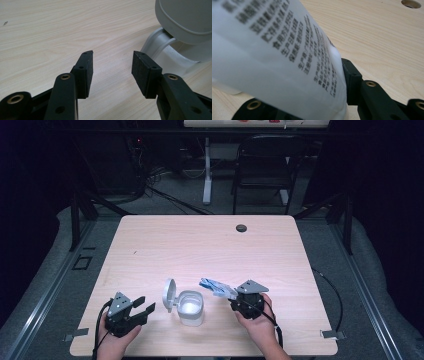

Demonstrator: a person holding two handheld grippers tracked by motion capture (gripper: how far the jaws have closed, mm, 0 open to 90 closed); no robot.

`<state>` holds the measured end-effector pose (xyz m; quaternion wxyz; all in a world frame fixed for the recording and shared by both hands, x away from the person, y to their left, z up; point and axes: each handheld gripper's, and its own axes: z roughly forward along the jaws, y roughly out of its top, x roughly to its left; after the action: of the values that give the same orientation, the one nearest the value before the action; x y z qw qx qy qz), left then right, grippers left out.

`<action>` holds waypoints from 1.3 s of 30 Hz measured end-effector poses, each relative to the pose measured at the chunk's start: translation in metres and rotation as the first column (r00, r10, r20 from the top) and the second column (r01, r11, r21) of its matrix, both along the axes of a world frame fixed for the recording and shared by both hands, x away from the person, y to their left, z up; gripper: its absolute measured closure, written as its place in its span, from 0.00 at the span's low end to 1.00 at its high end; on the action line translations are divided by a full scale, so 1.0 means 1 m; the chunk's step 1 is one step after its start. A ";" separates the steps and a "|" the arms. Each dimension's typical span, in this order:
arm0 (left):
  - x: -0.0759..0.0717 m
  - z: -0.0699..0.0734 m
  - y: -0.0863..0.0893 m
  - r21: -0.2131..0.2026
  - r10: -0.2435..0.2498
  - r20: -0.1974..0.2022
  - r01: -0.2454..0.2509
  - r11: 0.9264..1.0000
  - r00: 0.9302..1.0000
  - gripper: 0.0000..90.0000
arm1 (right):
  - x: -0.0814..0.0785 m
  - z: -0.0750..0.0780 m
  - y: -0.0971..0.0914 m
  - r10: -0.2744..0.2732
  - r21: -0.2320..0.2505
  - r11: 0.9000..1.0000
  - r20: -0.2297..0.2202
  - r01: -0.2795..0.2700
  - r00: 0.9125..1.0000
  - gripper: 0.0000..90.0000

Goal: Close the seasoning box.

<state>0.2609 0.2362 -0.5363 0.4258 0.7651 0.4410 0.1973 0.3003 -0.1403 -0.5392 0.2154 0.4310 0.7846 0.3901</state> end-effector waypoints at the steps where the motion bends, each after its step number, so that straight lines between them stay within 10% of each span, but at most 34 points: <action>1: 0.000 0.000 0.000 -0.001 0.000 -0.001 0.000 1.000 1.000 0.58 | 0.000 -0.001 -0.001 -0.003 0.002 1.000 -0.007 0.003 1.000 0.76; 39: 0.001 -0.003 0.000 -0.002 0.002 -0.007 -0.002 1.000 1.000 0.58 | 0.012 -0.030 -0.022 -0.091 0.156 0.981 -0.143 0.113 0.986 0.73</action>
<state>0.2623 0.2361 -0.5395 0.4250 0.7647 0.4435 0.1947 0.3122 -0.1624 -0.5692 0.1455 0.5123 0.7395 0.4116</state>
